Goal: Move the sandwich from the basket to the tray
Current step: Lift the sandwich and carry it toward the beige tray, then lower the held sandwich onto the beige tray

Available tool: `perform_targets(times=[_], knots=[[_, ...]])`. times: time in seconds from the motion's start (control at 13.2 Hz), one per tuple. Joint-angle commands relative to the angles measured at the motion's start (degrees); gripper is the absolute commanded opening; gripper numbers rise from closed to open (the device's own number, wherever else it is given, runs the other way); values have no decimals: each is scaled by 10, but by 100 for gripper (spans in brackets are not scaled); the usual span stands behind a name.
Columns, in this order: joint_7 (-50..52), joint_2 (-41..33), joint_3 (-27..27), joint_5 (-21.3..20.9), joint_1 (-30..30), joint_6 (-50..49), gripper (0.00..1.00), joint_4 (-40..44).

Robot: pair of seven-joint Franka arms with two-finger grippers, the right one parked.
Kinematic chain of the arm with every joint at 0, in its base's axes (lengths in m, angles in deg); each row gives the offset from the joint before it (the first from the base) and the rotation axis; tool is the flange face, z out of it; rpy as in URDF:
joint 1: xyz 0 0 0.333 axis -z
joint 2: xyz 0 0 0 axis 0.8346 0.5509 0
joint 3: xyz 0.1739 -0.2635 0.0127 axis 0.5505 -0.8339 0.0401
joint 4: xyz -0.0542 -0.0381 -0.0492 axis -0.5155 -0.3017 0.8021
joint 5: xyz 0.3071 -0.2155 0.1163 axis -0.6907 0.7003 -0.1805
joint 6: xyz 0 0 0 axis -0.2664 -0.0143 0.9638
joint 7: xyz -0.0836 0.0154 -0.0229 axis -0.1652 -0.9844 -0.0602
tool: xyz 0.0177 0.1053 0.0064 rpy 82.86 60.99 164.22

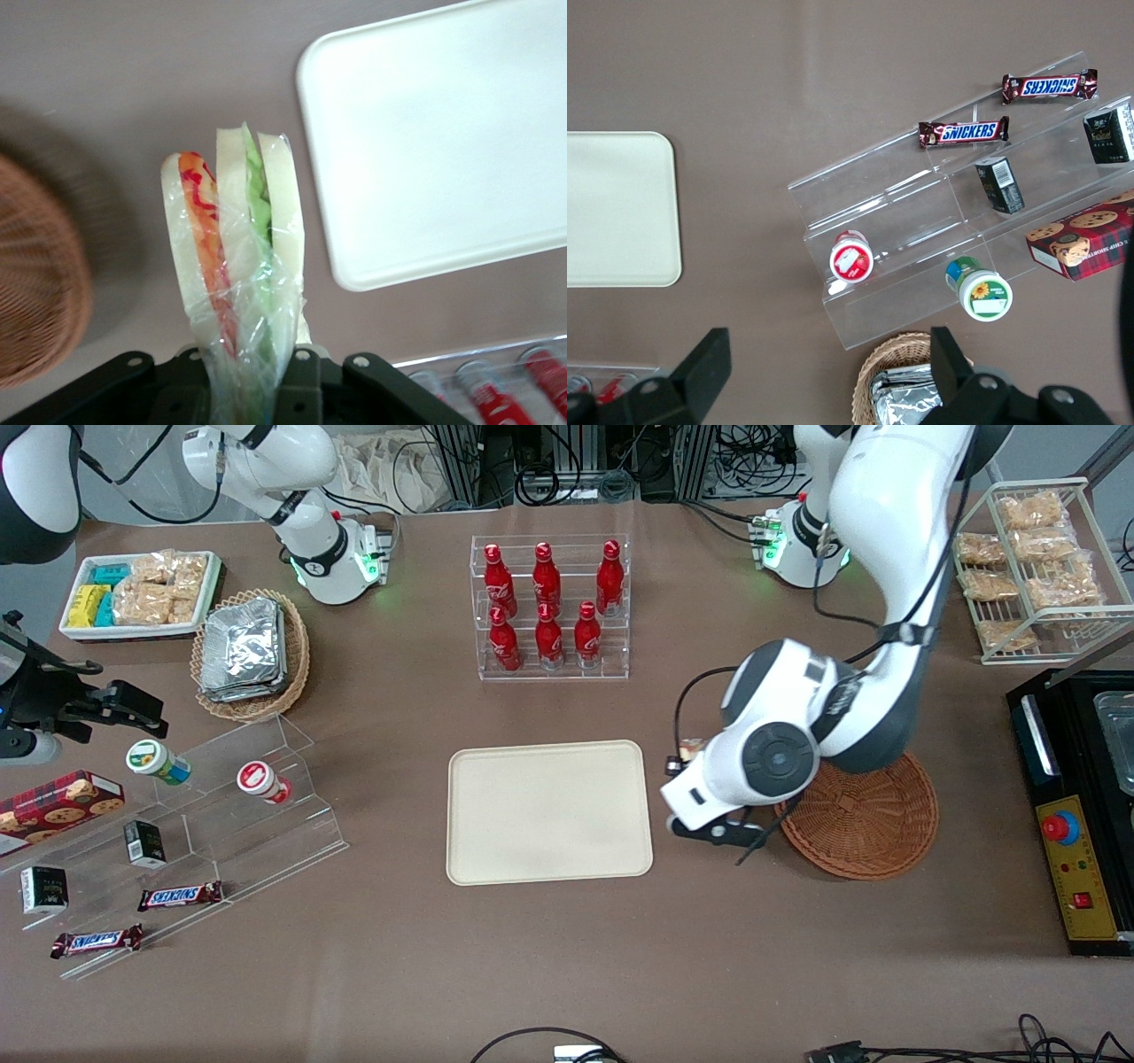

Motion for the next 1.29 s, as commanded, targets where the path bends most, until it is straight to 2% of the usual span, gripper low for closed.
perform_targets(times=[0.0, 0.45, 0.68, 0.91, 0.98, 1.14, 1.21], knots=[[43, 44, -6, 15, 20, 30, 0, 47], [93, 109, -5, 4, 64, 121, 0, 37], [89, 131, -4, 4, 66, 155, 0, 15], [86, 142, -5, -17, 66, 168, 0, 3], [88, 144, -5, -18, 66, 168, 12, 3], [84, 139, -5, -20, 62, 167, 100, 3], [83, 134, -5, -18, 58, 166, 100, 4]])
